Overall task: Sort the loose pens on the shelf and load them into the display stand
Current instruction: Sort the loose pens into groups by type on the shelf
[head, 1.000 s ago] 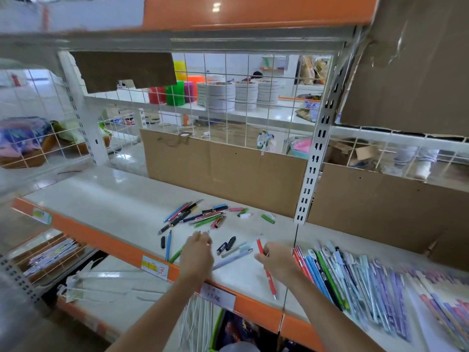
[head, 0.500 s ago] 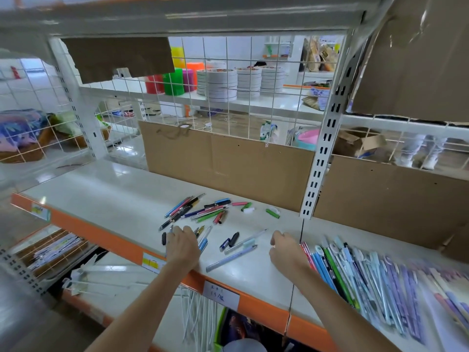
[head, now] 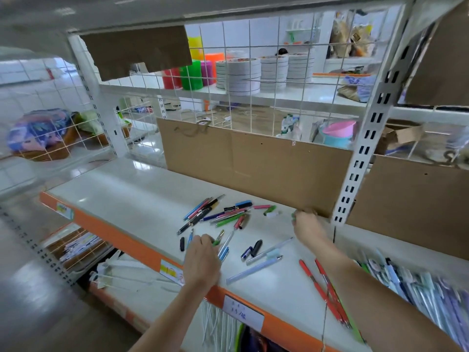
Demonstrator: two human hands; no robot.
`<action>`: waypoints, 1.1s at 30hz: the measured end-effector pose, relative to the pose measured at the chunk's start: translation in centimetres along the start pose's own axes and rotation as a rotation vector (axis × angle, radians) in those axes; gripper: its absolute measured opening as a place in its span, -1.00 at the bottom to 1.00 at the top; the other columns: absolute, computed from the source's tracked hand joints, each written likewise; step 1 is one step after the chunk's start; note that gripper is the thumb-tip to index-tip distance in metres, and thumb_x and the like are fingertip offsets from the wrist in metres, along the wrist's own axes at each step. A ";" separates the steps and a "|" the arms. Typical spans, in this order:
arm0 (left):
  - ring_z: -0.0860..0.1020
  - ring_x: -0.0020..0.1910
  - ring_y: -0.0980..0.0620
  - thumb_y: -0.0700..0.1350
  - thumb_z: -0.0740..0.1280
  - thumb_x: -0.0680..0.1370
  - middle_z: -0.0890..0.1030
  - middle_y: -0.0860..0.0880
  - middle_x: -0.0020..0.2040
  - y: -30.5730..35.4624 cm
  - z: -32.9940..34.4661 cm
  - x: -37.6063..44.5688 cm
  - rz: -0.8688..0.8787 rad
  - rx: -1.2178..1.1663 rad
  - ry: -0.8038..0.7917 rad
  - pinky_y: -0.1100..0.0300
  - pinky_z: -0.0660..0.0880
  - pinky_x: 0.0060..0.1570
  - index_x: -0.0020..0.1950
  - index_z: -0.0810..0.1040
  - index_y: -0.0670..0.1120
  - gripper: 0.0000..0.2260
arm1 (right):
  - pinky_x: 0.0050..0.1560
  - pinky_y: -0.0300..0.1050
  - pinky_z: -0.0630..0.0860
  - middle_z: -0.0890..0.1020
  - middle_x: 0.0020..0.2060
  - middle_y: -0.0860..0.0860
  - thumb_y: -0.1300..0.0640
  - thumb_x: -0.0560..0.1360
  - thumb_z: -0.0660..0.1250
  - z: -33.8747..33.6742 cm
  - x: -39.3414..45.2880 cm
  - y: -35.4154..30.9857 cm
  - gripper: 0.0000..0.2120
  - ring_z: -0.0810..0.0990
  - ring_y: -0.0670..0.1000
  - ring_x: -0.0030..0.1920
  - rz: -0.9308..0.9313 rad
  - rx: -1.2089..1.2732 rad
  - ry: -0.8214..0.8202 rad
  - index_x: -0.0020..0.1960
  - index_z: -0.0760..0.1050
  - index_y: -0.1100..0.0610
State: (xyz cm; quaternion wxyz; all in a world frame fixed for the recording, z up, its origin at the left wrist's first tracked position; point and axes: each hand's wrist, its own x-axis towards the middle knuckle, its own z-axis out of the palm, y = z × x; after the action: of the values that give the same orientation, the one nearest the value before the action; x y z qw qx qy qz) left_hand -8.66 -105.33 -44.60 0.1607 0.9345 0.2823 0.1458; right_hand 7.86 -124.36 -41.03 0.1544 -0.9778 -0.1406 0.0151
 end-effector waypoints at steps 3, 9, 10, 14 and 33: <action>0.38 -0.09 0.11 -0.10 0.16 0.61 0.42 0.04 -0.02 -0.2 0.1 0.2 0.009 -0.001 0.026 0.30 0.31 -0.12 0.06 0.36 -0.04 -0.94 | -0.06 -0.11 0.38 0.51 0.13 0.24 0.26 0.59 0.11 0.4 0.0 -0.1 -0.78 0.52 0.21 0.12 0.017 -0.010 -0.005 0.19 0.40 0.27; 0.41 -0.14 0.05 -0.05 0.15 0.62 0.44 0.02 -0.10 -0.2 0.0 0.2 0.130 0.019 0.100 0.22 0.41 -0.14 0.03 0.42 -0.04 -0.89 | -0.28 -0.15 0.34 0.52 -0.13 0.13 0.27 0.57 0.14 -0.3 -2.3 -0.1 -0.90 0.54 0.18 -0.02 -0.005 0.036 -0.162 -0.07 0.40 0.25; 0.41 -0.17 0.03 -0.05 0.16 0.62 0.45 0.02 -0.14 -0.1 -0.3 0.1 0.161 0.031 0.118 0.19 0.42 -0.17 0.01 0.44 -0.04 -0.89 | -0.38 -0.17 0.27 0.45 -0.28 0.07 0.27 0.55 0.15 -0.8 -3.1 0.0 -0.81 0.52 0.13 -0.14 0.009 0.054 -0.187 -0.24 0.35 0.19; 0.45 -0.19 0.00 -0.01 0.12 0.62 0.45 0.01 -0.17 0.9 -1.0 -0.8 0.274 -0.067 0.109 0.14 0.42 -0.25 0.01 0.44 -0.04 -0.83 | -0.48 -0.24 0.17 0.34 -0.47 0.01 0.19 0.52 0.24 -2.7 -6.8 0.6 -0.70 0.30 -0.06 -0.46 0.060 0.331 -0.112 -0.37 0.28 0.15; 0.39 -0.43 0.23 -0.12 0.18 0.63 0.51 0.15 -0.31 6.7 -4.4 -6.5 0.578 -0.569 -0.184 0.35 0.16 -0.41 -0.03 0.58 -0.14 -0.80 | -0.25 -0.24 0.53 0.64 -0.26 0.10 0.32 0.53 0.26 -6.5 -16.6 -0.3 -0.91 0.62 -0.03 -0.23 0.050 1.637 -0.068 -0.04 0.53 0.32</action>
State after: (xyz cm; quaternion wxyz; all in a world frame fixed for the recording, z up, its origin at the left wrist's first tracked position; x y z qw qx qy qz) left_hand -12.17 -113.42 -39.25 0.3895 0.9027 -0.0589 0.1732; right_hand -7.64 -130.67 -34.98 0.8146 -0.5572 -0.0676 0.1463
